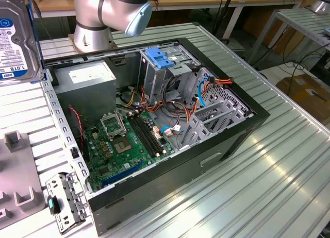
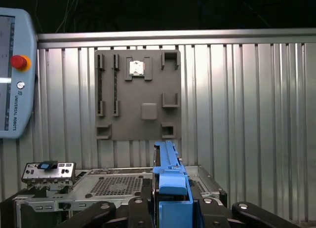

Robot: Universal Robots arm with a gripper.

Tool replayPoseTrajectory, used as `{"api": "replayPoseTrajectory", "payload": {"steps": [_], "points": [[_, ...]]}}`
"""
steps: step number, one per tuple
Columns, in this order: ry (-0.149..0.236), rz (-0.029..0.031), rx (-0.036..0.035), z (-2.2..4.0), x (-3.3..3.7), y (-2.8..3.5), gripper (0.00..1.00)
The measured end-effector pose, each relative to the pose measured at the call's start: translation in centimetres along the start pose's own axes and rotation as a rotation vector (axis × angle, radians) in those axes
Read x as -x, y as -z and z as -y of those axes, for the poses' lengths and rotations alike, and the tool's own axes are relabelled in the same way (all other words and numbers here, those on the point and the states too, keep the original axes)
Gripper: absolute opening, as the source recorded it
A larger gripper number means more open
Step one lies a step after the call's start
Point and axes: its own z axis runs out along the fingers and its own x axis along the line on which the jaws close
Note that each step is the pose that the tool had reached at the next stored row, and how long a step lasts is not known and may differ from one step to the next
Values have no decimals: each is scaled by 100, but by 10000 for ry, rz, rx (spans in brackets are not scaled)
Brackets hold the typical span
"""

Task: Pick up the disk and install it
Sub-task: 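Pick up the disk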

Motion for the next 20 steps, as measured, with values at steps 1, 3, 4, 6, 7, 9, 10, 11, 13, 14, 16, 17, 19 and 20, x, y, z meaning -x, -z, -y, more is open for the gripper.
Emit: {"api": "replayPoseTrajectory", "payload": {"steps": [1,3,4,6,7,9,10,11,13,14,16,17,19,20], "points": [[1,0,1,29,-2,1,37],[0,-1,2,63,-4,1,37],[0,-1,1,82,-6,1,37],[-1,-1,1,119,-9,2,37],[0,-1,1,136,-10,1,37],[0,-1,1,167,-11,2,37],[0,0,0,187,-13,2,37],[1,0,0,202,-14,1,37],[0,0,0,237,-16,2,37],[0,-1,0,259,-18,2,37],[0,-1,1,287,-22,2,37],[0,0,1,297,-25,2,37],[0,0,0,313,-41,3,37],[0,0,0,320,-49,2,37]]}}
